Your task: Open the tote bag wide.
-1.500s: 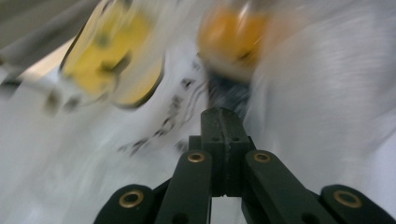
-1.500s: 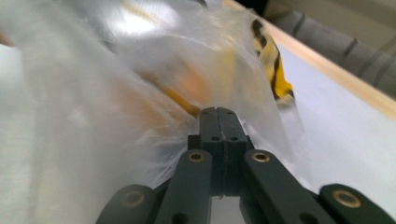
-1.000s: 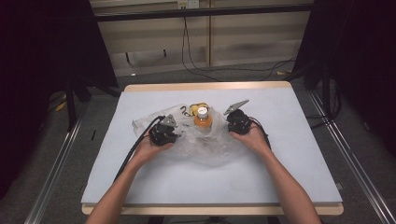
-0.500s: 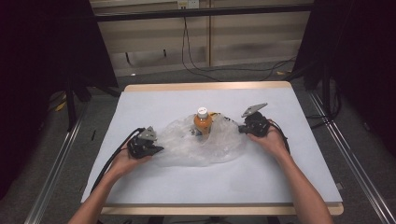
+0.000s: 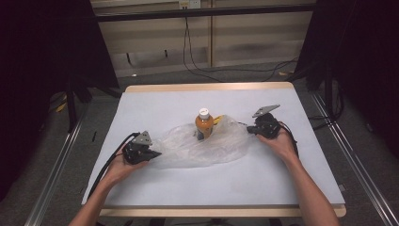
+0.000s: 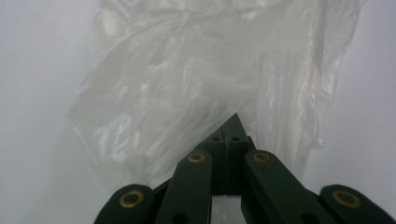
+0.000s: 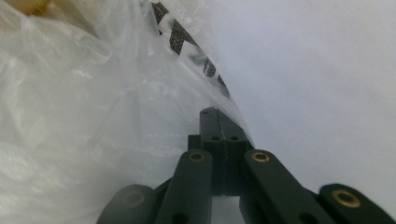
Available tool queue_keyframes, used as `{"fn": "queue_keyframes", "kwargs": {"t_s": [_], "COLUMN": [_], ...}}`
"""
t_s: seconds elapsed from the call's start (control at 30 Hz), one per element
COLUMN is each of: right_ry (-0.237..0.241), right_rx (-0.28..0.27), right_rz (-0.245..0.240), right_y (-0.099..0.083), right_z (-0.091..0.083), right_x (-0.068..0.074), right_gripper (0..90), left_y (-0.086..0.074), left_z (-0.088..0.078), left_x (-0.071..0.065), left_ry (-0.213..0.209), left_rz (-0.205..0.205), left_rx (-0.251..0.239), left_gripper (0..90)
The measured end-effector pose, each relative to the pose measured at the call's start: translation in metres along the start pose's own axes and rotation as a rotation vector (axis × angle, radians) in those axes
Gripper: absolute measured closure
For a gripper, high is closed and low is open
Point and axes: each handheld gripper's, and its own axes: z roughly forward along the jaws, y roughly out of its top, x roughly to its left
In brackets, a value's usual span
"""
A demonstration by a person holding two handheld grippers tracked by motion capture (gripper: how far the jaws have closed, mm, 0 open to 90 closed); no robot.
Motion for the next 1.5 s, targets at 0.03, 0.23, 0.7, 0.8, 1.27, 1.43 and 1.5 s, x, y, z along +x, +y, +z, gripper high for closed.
{"fn": "queue_keyframes", "kwargs": {"t_s": [0.03,0.23,0.7,0.8,1.27,1.43,1.5], "right_ry": [0.021,0.046,0.161,0.165,0.261,0.278,0.277], "right_rx": [-0.059,-0.168,-0.211,-0.136,0.116,0.17,0.188], "right_rz": [0.015,0.029,-0.082,-0.102,-0.094,-0.051,-0.043], "right_y": [0.004,0.016,0.096,0.115,0.071,0.08,0.082], "right_z": [-0.006,-0.025,-0.036,-0.015,0.04,0.057,0.063], "right_x": [0.002,0.007,0.041,0.045,0.053,0.046,0.044], "right_gripper": [90.0,90.0,90.0,90.0,90.0,90.0,90.0], "left_y": [0.003,0.023,0.115,0.129,0.117,0.114,0.113], "left_z": [-0.002,-0.024,-0.009,0.018,0.065,0.065,0.068], "left_x": [-0.001,-0.015,-0.017,-0.009,-0.01,-0.053,-0.06], "left_ry": [0.002,0.006,-0.012,-0.002,-0.032,-0.077,-0.081], "left_rz": [-0.001,0.035,0.206,0.21,0.172,0.225,0.236], "left_rx": [-0.018,-0.113,-0.028,0.04,0.167,0.111,0.116], "left_gripper": [90.0,90.0,90.0,90.0,90.0,90.0,90.0]}}
